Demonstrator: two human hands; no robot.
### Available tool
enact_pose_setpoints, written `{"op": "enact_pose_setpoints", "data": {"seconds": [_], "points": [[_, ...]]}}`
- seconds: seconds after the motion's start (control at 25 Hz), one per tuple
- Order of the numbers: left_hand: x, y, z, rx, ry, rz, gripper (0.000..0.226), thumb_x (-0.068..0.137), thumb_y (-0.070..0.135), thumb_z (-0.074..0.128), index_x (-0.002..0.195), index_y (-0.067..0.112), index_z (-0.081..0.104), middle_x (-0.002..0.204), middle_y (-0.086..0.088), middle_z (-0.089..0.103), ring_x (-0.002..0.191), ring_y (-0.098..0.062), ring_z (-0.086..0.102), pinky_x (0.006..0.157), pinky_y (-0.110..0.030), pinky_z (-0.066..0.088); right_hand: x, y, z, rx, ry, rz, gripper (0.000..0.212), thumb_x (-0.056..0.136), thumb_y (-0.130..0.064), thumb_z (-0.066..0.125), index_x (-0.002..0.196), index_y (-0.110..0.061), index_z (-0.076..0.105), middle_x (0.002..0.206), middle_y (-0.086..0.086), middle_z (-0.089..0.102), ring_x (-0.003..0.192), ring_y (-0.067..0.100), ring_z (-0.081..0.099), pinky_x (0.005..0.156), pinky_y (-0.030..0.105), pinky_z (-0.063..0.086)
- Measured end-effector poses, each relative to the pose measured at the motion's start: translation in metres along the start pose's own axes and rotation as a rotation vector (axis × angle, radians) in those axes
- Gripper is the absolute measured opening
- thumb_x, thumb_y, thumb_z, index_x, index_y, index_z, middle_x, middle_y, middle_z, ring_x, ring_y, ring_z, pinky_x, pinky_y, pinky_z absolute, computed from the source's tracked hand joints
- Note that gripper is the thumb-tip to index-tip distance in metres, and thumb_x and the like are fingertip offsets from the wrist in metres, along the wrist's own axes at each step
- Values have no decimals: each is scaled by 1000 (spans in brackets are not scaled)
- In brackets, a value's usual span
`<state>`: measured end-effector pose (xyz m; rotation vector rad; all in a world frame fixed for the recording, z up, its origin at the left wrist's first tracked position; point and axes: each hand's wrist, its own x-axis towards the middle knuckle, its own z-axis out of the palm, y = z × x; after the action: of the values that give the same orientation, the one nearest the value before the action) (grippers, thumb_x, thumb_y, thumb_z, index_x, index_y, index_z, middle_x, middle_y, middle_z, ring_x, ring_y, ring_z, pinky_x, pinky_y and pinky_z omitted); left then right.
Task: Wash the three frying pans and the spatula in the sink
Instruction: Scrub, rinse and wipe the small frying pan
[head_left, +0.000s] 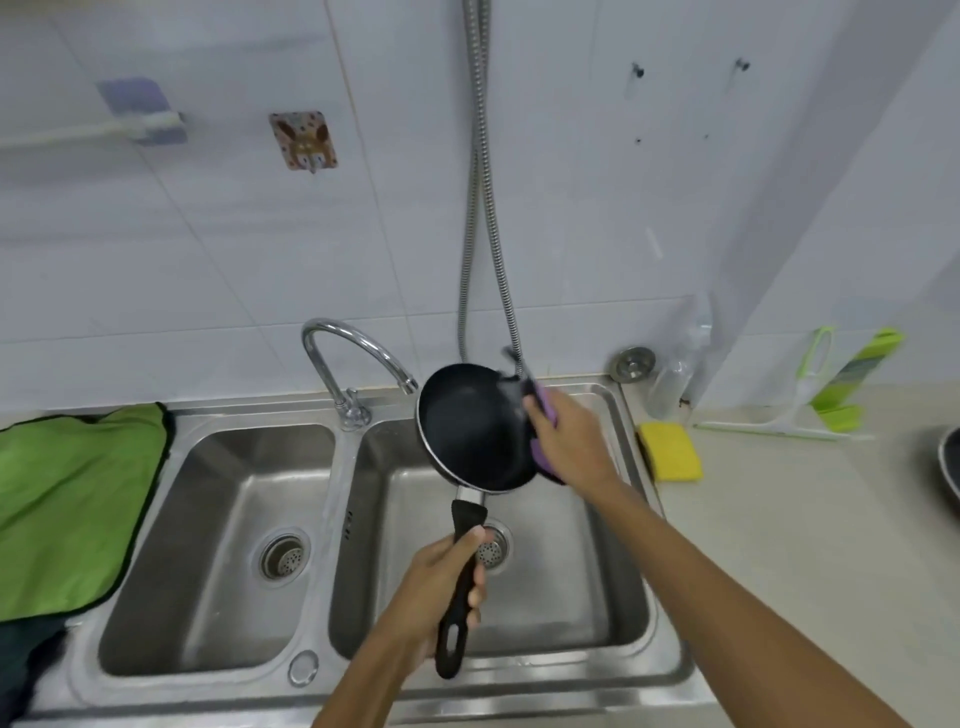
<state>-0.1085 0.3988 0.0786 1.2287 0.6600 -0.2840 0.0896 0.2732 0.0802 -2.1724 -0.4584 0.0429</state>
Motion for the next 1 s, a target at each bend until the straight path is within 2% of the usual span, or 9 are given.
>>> {"op": "enact_pose_setpoints", "data": {"seconds": [0.12,0.2,0.28,0.36,0.44,0.6,0.72,0.88,1.0], "points": [[-7,-7,8,3,-79,30,43,104,30,59,118,-11,58,59,-5,47,41,-15,39,37,-25,39,-7,4,27,-205,-290,-147,39,99,-16,57,138,-15,59,141,7,59,133,23,51,116,39,37],[-6,-8,6,-3,-74,38,40,105,30,57,113,-9,58,60,-6,47,41,-15,38,37,-24,39,-14,0,37,-316,-330,-91,33,98,-15,54,131,-10,62,136,11,62,129,29,55,108,39,43],[-4,-5,1,7,-57,37,33,106,29,55,107,-4,58,59,-4,47,41,-15,38,38,-25,38,-24,-14,41,-372,-384,4,24,100,-21,50,110,-6,66,115,18,70,108,38,63,91,41,46],[-3,-4,-3,83,-100,12,28,107,29,54,105,1,57,58,-3,47,41,-15,38,38,-26,39,-38,-29,46,-261,-445,55,30,101,-29,49,87,-8,64,93,18,71,90,41,64,82,43,49],[-3,-7,-2,121,-140,-34,27,108,28,52,104,2,56,58,-3,47,41,-16,39,38,-27,41,-41,-42,42,-29,-421,175,38,101,-35,52,74,-9,58,75,10,68,78,34,64,76,39,50],[5,-23,-2,60,-72,-23,32,106,27,55,109,-5,58,62,-4,50,43,-14,42,38,-26,40,-23,-47,14,270,-296,273,34,100,-45,53,92,-18,72,78,-6,75,79,15,71,86,36,55],[7,-32,-8,-5,-30,-8,39,105,27,57,117,-10,57,64,-5,51,46,-15,42,39,-26,40,-34,-13,-25,-15,-122,156,27,103,-37,53,106,-19,73,93,3,75,85,21,67,75,30,45],[9,-44,-8,-49,-10,9,39,105,25,57,117,-12,57,64,-6,49,47,-16,41,40,-27,41,-95,74,-72,-194,15,262,18,100,-19,59,109,-9,72,92,18,74,85,36,68,66,25,33],[10,-52,-5,-68,-20,3,35,106,25,55,116,-9,60,65,-6,47,48,-15,40,40,-26,41,-161,138,-79,-391,-51,317,25,97,-15,54,117,-11,68,108,14,73,99,36,69,72,29,45]]}}
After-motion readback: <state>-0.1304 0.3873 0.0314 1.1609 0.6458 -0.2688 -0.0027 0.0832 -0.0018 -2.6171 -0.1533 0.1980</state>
